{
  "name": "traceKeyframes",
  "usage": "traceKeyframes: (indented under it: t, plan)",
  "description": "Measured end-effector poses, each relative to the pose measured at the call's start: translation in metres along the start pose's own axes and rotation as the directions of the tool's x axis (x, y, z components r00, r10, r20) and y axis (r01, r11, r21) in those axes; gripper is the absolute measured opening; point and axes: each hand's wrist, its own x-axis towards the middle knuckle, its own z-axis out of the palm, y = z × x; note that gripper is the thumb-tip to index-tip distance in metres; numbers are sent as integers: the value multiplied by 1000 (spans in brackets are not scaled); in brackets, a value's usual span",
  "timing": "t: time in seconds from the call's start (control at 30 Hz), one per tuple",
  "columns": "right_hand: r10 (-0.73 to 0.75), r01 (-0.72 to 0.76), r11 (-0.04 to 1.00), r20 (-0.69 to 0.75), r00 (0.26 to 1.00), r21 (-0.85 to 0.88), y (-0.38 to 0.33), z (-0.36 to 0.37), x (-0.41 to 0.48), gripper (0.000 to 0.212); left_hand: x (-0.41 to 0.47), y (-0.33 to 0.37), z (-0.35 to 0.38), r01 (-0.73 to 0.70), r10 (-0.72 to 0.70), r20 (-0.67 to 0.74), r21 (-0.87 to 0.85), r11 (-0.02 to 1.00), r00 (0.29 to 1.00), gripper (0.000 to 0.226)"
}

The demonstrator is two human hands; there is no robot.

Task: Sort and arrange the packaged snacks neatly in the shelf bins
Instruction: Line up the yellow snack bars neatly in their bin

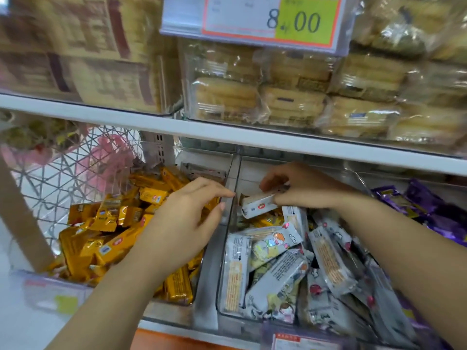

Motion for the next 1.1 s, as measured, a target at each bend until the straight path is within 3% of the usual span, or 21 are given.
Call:
traceKeyframes:
  t: [0.13,0.27,0.43,0.53,0.73,0.9,1.1]
  plan:
    - [-51,51,999,8,999,16,-14,2,-15,29,-3,2,1,-15,15,4,9,1000,1000,23]
    - [-67,76,993,110,992,-86,-21,18,-14,13,-7,3,2,-13,13,14,23,1000,1000,24]
    - [100,-102,995,365,926,-13,-24,17,-26,44,-10,4,-3,-8,8,14,12,1000,1000,24]
    - [123,-169,984,448,886,65,-29,11,-35,48,-10,5,-4,-15,15,15,5,1000,1000,25]
    - [107,-113,994,438,893,-12,-29,19,-40,46,-7,4,2,-5,5,11,14,1000,1000,25]
    - [73,6,983,420,904,-184,-25,37,-55,56,-6,6,8,-27,25,61,41,999,998,24]
    - [109,-6,971,421,901,-237,-24,38,-57,61,-7,7,9,-12,10,75,31,999,997,25]
